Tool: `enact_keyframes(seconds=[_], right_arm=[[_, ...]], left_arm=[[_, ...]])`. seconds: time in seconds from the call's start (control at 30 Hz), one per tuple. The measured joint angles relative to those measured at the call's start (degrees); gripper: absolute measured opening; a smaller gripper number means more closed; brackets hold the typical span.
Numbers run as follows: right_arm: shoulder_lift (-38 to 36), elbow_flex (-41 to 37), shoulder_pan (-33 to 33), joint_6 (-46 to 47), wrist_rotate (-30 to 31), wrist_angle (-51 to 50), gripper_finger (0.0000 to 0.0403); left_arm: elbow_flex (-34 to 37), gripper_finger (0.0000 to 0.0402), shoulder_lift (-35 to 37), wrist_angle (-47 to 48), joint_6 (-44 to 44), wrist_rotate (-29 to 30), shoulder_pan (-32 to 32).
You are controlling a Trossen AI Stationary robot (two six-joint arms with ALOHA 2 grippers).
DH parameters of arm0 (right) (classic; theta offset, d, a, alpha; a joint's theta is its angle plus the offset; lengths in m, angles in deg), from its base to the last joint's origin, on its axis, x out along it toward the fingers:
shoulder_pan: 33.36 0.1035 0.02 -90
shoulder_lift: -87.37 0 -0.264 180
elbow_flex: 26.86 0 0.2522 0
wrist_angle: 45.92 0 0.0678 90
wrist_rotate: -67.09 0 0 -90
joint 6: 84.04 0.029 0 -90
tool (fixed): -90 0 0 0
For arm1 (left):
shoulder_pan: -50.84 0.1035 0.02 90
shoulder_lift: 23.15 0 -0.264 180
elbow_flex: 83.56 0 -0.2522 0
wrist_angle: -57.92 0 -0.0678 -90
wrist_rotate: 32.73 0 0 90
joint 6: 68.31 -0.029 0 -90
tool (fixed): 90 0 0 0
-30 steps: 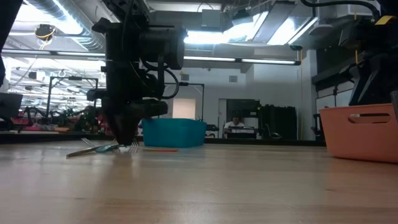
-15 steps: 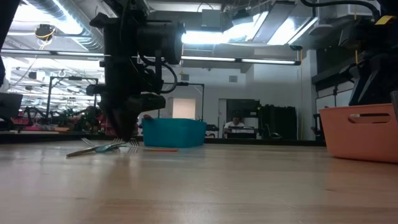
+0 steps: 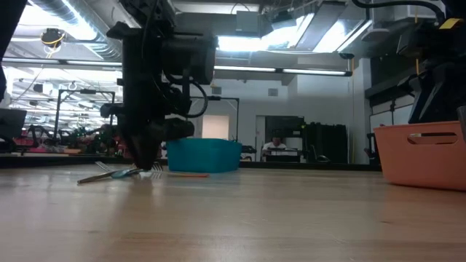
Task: Sort silverware by color (type)
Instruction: Put the blue fork into the black bin
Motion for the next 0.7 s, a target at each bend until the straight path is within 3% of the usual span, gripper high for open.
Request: enact_keyframes(seconds=[0.7], right_arm=[[0.0, 0.0, -0.02, 0.0, -0.01, -0.02, 0.0096]], left_arm=[[-0.11, 0.0083, -0.4, -0.03, 0.61, -2.05, 0.02]])
